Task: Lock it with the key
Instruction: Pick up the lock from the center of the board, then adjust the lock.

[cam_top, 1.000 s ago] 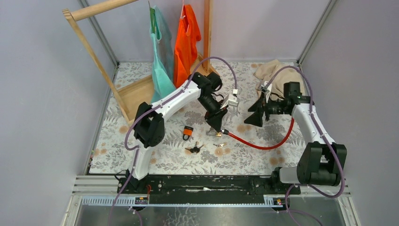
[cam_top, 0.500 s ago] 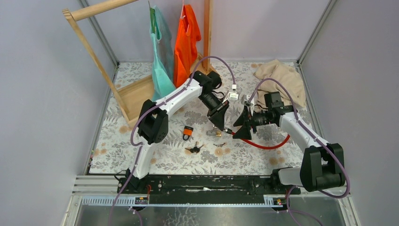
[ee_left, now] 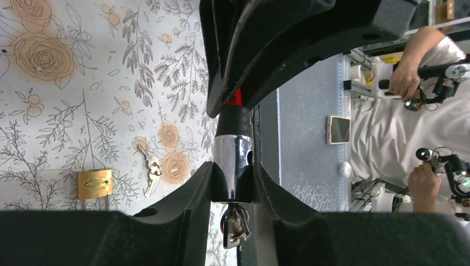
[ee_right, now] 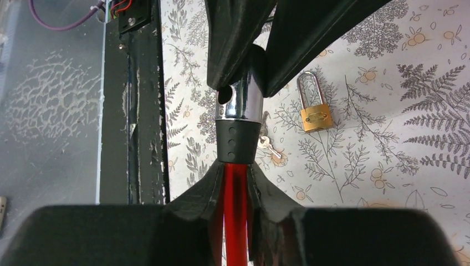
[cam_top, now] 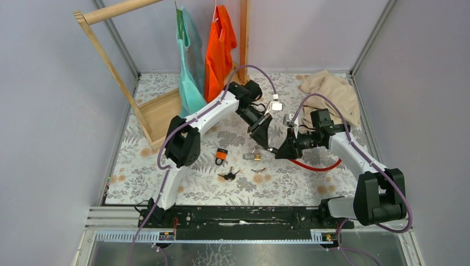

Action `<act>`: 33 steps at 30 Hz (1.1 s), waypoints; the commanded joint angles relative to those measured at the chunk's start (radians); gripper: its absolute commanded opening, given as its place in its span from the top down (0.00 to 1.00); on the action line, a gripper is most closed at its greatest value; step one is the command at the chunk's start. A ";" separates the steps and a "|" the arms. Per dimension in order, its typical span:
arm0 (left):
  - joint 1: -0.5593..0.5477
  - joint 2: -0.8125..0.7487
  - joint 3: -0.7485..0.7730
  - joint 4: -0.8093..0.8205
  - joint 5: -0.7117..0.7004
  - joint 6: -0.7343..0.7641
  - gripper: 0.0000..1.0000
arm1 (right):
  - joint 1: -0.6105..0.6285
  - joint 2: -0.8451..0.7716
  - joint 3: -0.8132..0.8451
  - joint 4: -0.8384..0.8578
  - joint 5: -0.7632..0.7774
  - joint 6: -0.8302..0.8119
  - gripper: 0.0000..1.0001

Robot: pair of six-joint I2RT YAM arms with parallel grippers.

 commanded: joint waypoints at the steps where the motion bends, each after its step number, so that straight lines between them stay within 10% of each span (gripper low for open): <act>1: 0.025 -0.001 0.035 0.083 0.122 -0.086 0.95 | 0.009 0.001 0.063 -0.007 -0.001 0.017 0.92; 9: 0.077 -0.085 -0.014 0.288 0.146 -0.201 0.55 | 0.007 0.028 0.139 0.005 -0.055 0.146 1.00; 16: 0.149 -0.353 -0.380 0.968 0.032 -0.576 0.22 | 0.008 -0.016 0.147 0.145 -0.080 0.366 1.00; 33: 0.170 -0.573 -0.735 1.260 -0.099 -0.642 0.29 | 0.005 0.002 0.133 0.713 0.003 1.165 1.00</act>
